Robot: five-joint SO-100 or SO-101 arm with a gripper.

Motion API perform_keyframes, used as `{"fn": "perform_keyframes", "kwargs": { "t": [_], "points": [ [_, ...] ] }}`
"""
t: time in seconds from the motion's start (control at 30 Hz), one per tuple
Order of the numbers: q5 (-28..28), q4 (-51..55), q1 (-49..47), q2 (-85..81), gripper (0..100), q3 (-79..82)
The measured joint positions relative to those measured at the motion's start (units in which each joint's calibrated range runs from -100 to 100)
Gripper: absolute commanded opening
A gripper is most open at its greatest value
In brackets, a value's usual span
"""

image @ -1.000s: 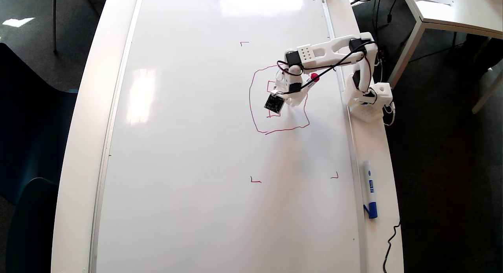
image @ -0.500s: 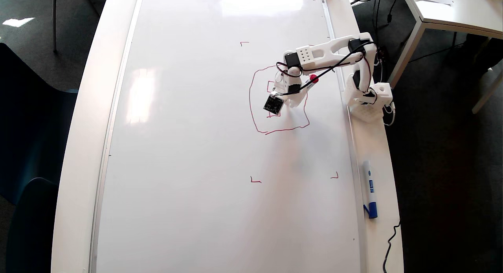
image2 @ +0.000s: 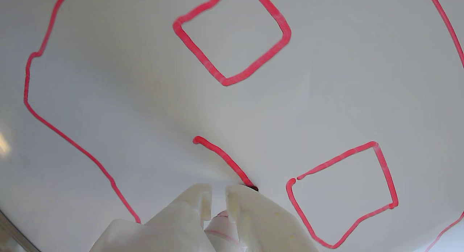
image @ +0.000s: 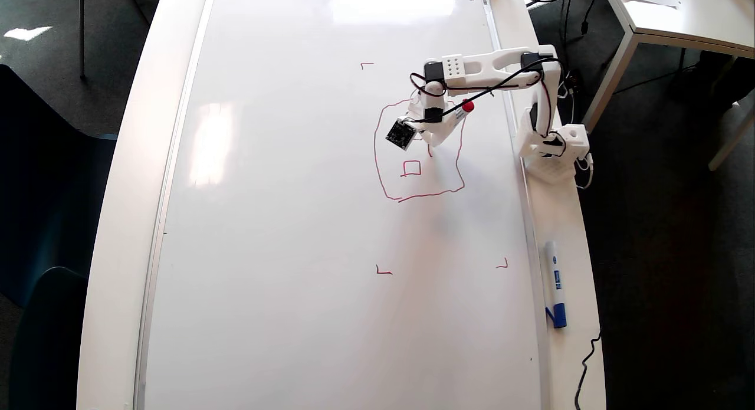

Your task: Draw on a whiteboard a robot head using a pen attached to the gripper

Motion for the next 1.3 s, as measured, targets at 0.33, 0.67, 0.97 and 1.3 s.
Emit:
{"fn": "perform_keyframes", "kwargs": {
  "t": [0.33,0.67,0.97,1.3],
  "points": [
    [0.05,6.33,0.45,0.68,1,0.00],
    [0.05,6.25,0.30,0.59,1,0.46],
    [-0.90,6.50,-0.90,0.68,1,0.55],
    [-2.75,6.42,-4.52,-1.19,1,2.56]
  ]
}}
